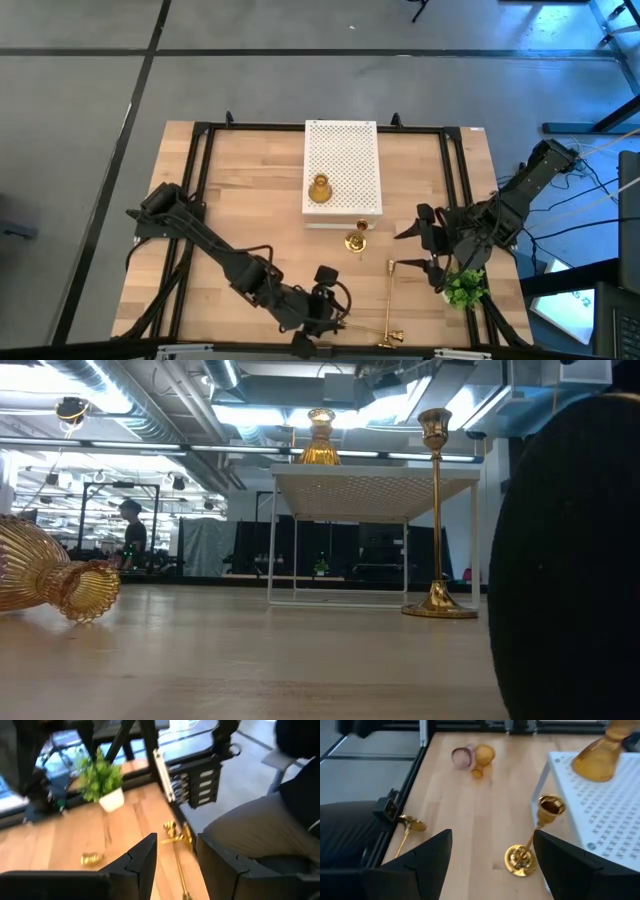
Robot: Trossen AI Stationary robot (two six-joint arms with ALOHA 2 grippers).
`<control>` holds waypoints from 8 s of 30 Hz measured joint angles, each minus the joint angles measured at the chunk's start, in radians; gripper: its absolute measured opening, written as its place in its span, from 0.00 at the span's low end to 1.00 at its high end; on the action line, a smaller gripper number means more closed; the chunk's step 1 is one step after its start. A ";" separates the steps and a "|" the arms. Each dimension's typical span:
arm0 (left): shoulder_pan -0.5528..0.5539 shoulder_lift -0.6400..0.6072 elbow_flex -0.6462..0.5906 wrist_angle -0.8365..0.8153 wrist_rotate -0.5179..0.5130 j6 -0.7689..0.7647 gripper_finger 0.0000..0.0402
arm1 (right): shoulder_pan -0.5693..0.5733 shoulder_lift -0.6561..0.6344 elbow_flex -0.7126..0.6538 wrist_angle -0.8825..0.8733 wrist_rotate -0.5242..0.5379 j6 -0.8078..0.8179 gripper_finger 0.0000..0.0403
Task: Pick & Place candle stick holders
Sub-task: Put the top gold candle holder on the shelf
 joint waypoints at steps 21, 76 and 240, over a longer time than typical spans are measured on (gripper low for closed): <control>-0.248 -0.006 -0.157 -0.084 -1.000 -0.195 0.33 | 0.090 0.168 -0.237 0.208 -0.338 0.386 0.70; 0.041 -0.006 -0.769 0.885 -0.395 -0.216 0.33 | -0.052 0.541 -0.244 0.521 0.419 0.309 0.70; 1.183 -0.497 -0.603 0.712 0.773 -0.025 0.03 | -0.766 -0.020 -0.254 0.733 -1.168 -0.766 0.33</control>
